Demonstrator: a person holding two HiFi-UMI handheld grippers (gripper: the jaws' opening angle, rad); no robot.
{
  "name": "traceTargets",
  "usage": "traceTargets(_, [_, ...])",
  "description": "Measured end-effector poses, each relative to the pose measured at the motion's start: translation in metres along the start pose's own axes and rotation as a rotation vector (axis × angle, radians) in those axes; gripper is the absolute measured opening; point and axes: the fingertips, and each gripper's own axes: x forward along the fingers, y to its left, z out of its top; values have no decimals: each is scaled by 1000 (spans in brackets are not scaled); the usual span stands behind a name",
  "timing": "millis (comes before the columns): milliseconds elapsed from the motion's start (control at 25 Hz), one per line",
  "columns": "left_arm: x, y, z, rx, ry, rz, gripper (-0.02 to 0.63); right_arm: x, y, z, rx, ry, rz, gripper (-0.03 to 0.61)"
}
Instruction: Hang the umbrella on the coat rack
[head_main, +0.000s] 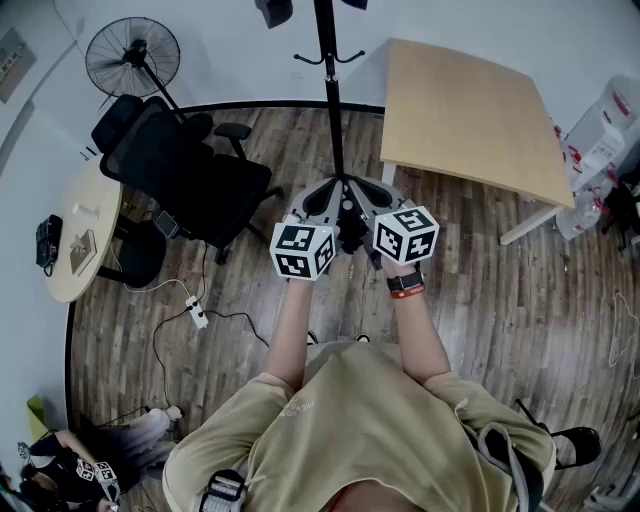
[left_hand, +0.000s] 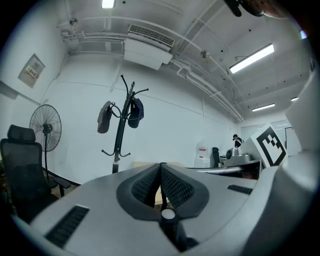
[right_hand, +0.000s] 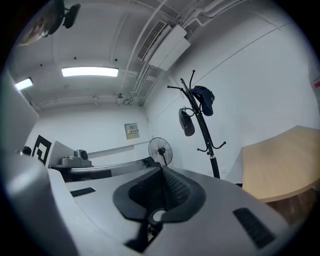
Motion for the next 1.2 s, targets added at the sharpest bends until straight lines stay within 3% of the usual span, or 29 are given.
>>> traceTargets(480, [-2, -25, -10, -37, -21, 9, 25, -28, -2, -8, -4, 17, 7, 17])
traceTargets(680, [-1, -32, -14, -44, -8, 0, 25, -33, -8, -9, 40, 18, -3, 18])
traceTargets(920, [16, -10, -15, -51, 1, -7, 25, -8, -19, -13, 60, 24, 4, 18])
traceTargets(1200, [50, 49, -9, -79, -22, 4, 25, 57, -35, -7, 58, 48, 21, 18])
